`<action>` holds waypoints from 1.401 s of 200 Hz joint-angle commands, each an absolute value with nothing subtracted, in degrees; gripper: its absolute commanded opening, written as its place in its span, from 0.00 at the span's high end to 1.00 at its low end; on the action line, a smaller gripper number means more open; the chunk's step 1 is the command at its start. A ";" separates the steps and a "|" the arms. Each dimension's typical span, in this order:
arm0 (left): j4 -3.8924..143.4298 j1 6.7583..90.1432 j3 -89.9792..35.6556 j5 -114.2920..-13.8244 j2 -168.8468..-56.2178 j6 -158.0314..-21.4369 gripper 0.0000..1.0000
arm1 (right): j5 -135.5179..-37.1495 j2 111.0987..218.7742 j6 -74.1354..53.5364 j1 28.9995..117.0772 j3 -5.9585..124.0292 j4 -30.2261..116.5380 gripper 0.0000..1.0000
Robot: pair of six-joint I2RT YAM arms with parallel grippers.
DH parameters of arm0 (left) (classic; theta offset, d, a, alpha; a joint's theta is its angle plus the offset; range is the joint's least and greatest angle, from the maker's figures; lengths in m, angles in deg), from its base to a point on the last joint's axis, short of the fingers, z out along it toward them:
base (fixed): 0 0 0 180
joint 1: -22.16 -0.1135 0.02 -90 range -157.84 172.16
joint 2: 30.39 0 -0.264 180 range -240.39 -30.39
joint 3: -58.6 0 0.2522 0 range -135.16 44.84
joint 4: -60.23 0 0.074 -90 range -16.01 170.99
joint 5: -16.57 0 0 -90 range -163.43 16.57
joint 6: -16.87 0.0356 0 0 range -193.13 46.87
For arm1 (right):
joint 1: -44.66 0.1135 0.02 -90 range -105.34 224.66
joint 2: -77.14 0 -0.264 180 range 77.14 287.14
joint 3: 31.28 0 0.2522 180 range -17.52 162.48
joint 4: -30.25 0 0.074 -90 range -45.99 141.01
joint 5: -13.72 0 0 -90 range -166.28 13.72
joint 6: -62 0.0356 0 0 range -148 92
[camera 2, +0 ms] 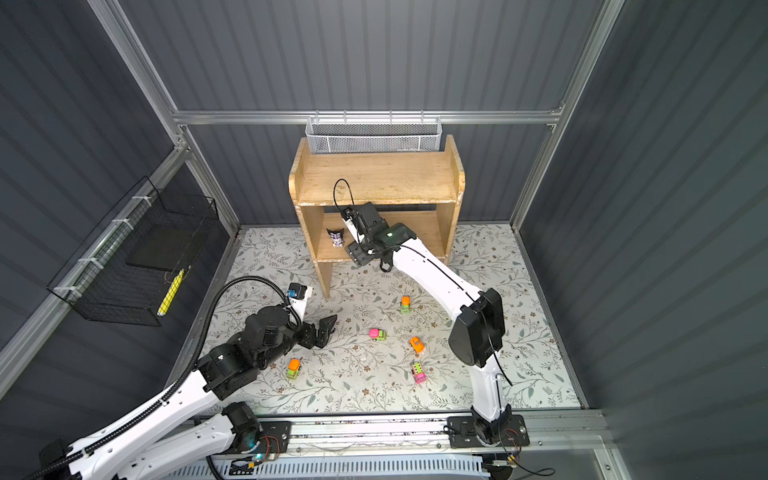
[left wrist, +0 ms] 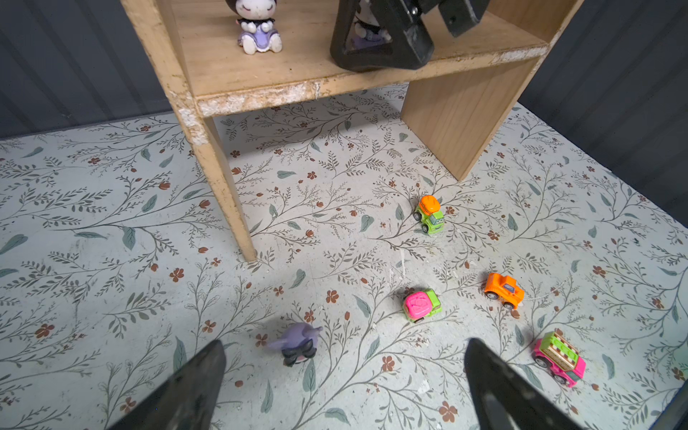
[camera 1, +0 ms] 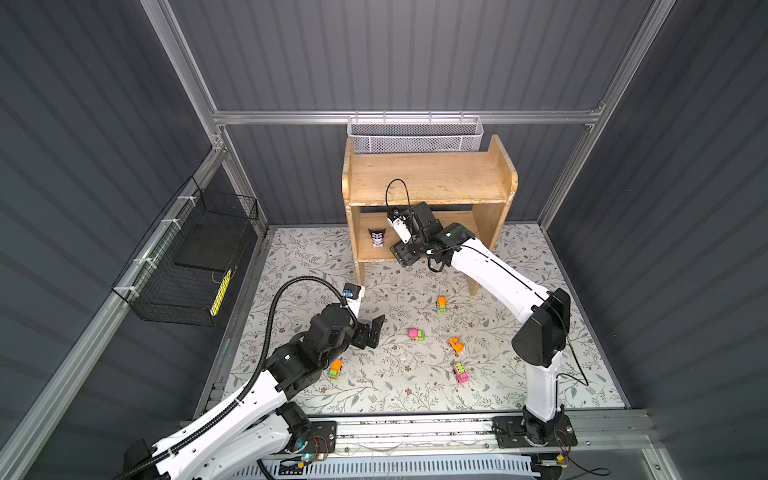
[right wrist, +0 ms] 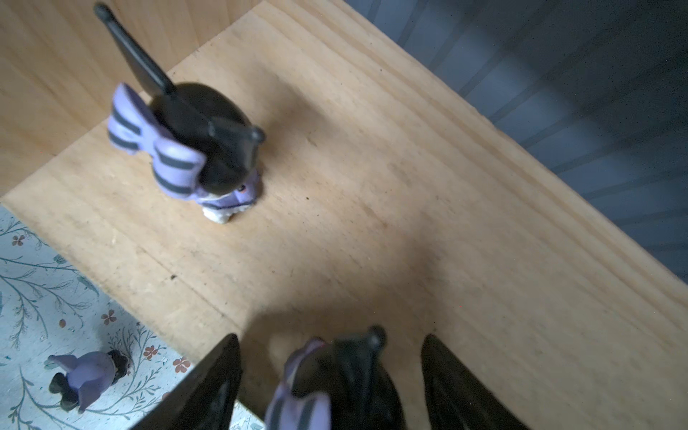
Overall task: Place and organize the plastic toys onto the shelf
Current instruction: 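Open the right gripper to release the figurine and adjust its position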
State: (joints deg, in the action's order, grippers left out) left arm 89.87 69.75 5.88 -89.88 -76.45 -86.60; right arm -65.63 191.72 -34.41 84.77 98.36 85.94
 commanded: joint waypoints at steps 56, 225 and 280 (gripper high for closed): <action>90.94 69.80 4.77 -88.50 -75.83 -86.04 0.00 | -66.34 188.73 -32.34 83.24 94.35 84.25 0.15; 91.92 69.86 4.74 -88.54 -74.42 -87.27 0.00 | -66.58 182.17 -30.12 82.65 84.23 79.07 0.10; 91.97 69.80 4.34 -88.37 -74.60 -87.30 0.00 | -66.55 180.28 -29.32 81.75 81.50 77.32 0.10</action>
State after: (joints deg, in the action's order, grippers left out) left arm 91.16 69.75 5.88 -88.83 -75.19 -86.86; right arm -67.35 182.19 -30.48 82.63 82.49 78.59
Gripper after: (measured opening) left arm 0.997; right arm 0.897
